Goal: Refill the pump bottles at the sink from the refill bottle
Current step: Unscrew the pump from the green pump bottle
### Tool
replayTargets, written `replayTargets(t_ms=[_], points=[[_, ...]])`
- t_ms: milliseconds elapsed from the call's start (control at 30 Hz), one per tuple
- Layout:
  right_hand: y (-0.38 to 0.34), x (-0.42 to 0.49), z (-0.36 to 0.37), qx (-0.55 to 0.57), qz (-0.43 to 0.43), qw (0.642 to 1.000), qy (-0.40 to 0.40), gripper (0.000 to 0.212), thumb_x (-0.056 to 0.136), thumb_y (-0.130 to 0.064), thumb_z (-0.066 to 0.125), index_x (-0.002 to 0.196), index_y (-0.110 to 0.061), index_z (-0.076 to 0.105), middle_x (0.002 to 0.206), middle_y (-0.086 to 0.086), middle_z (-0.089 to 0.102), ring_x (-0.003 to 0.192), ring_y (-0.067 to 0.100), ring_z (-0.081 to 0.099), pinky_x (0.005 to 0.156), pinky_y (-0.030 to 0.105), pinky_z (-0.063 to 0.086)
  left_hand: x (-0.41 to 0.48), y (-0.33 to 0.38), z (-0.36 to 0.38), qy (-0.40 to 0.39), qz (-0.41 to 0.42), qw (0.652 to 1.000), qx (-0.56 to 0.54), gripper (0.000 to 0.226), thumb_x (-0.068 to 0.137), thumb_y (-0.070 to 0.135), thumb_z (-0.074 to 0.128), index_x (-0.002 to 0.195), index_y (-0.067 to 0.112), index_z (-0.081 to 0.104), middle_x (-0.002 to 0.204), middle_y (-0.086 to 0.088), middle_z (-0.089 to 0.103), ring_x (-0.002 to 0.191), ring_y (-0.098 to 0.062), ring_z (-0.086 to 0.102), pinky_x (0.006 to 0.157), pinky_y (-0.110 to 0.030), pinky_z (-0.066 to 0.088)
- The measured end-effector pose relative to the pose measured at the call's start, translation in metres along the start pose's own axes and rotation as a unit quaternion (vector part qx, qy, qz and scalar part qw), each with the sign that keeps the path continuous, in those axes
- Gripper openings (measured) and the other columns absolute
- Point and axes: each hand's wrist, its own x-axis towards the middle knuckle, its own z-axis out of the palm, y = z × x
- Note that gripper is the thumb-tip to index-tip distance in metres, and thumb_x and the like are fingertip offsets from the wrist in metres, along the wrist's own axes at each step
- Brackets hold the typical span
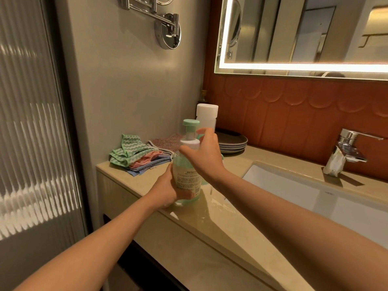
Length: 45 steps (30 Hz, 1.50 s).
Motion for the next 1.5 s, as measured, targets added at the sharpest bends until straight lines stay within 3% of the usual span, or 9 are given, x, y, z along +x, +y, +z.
replayTargets(t_ms=[167,333,567,667,833,1000,1133,1367,1500], points=[[-0.003,0.000,-0.002,0.059,0.006,0.996,-0.063,0.055,0.082,-0.021,0.060,0.132,-0.019,0.036,0.127,0.005,0.051,0.112,0.023,0.052,0.092,0.039,0.048,0.001,0.000,-0.001,-0.010,0.003,1.000,0.027,0.097,0.055,0.023,0.088,0.134,0.021,0.033,0.121,0.004,0.057,0.115,-0.017,0.053,0.098,-0.038,0.045],[-0.003,0.002,0.000,-0.038,-0.007,0.999,-0.024,0.074,0.077,-0.050,0.068,0.134,-0.017,0.035,0.134,0.005,0.037,0.123,0.021,0.037,0.102,0.041,0.040,0.001,0.003,0.000,0.007,-0.001,0.999,0.040,0.093,0.060,0.014,0.086,0.134,0.015,0.032,0.114,0.003,0.055,0.108,-0.015,0.052,0.088,-0.026,0.043],[-0.003,-0.003,-0.002,0.031,-0.009,0.998,-0.045,0.046,0.082,-0.019,0.063,0.122,-0.016,0.041,0.121,0.004,0.050,0.107,0.018,0.050,0.083,0.028,0.044,0.003,0.000,-0.001,-0.004,-0.003,0.999,0.053,0.082,0.058,0.017,0.087,0.128,0.017,0.044,0.121,-0.001,0.056,0.109,-0.015,0.054,0.086,-0.024,0.042],[-0.005,-0.002,0.000,0.061,-0.002,0.997,-0.052,0.051,0.083,-0.016,0.060,0.130,-0.017,0.038,0.130,0.003,0.047,0.114,0.017,0.046,0.091,0.030,0.041,0.002,0.001,-0.001,-0.006,0.014,0.996,0.083,0.065,0.061,0.016,0.086,0.118,0.016,0.053,0.125,-0.003,0.050,0.104,-0.014,0.053,0.082,-0.019,0.040],[-0.002,0.002,0.002,-0.007,-0.010,1.000,0.007,0.059,0.077,-0.037,0.071,0.125,-0.019,0.040,0.124,0.003,0.039,0.117,0.019,0.040,0.098,0.038,0.044,0.000,0.004,0.000,0.011,-0.002,0.999,0.039,0.086,0.058,0.011,0.087,0.130,0.016,0.039,0.110,0.004,0.055,0.103,-0.014,0.054,0.082,-0.021,0.041],[-0.004,0.000,-0.004,0.056,0.015,0.998,-0.025,0.053,0.077,-0.021,0.070,0.122,-0.020,0.041,0.122,0.004,0.047,0.110,0.020,0.050,0.087,0.033,0.048,0.000,0.002,0.000,-0.003,-0.013,1.000,0.021,0.090,0.057,0.013,0.088,0.132,0.021,0.038,0.112,0.007,0.056,0.107,-0.012,0.055,0.088,-0.024,0.041],[-0.009,-0.006,-0.009,0.115,0.009,0.990,-0.085,0.054,0.085,-0.013,0.059,0.133,-0.018,0.035,0.119,-0.001,0.048,0.104,0.014,0.048,0.083,0.029,0.039,-0.001,0.001,-0.001,-0.006,-0.001,1.000,0.022,0.092,0.060,0.014,0.087,0.133,0.024,0.033,0.117,0.007,0.057,0.110,-0.012,0.053,0.092,-0.028,0.043],[-0.003,0.000,0.000,0.004,0.000,1.000,-0.004,0.069,0.074,-0.045,0.072,0.131,-0.022,0.039,0.129,0.003,0.041,0.118,0.021,0.044,0.098,0.042,0.044,0.001,0.002,0.000,0.006,-0.008,0.999,0.030,0.089,0.056,0.016,0.088,0.130,0.020,0.037,0.111,0.005,0.059,0.104,-0.013,0.056,0.088,-0.026,0.043],[-0.002,0.000,0.001,0.013,0.000,1.000,-0.011,0.063,0.074,-0.035,0.070,0.128,-0.023,0.039,0.125,0.002,0.045,0.115,0.021,0.046,0.096,0.044,0.046,0.001,0.000,0.000,-0.005,-0.005,1.000,0.028,0.096,0.056,0.020,0.089,0.135,0.025,0.033,0.119,0.006,0.057,0.110,-0.012,0.054,0.092,-0.028,0.042]])
